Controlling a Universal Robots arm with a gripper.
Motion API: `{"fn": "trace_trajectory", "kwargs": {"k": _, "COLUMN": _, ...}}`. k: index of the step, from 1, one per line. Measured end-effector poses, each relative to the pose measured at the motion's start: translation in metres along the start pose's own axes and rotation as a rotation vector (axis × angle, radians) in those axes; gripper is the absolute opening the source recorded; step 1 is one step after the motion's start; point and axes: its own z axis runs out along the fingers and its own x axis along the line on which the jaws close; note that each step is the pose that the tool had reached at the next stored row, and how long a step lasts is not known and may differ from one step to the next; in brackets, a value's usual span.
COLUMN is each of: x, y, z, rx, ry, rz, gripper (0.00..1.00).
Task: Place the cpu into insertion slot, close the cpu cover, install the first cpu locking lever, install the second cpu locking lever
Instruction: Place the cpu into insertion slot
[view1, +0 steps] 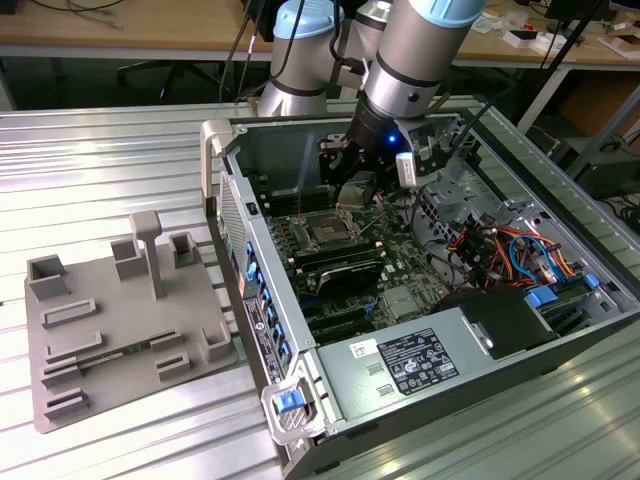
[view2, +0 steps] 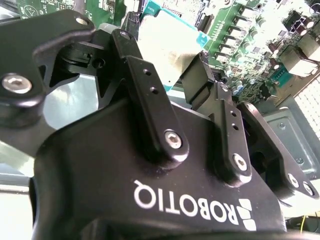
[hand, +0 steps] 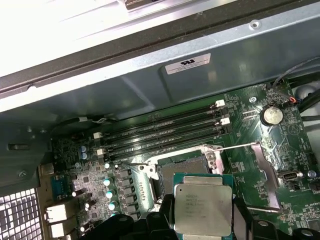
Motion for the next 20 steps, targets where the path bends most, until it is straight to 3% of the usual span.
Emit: {"fn": "trace_trajectory", "kwargs": {"k": 20, "x": 0.0000, "y": 0.0000, "z": 0.0006, "rx": -0.0008, "ry": -0.0035, "rz": 0.041, "gripper": 0.55}}
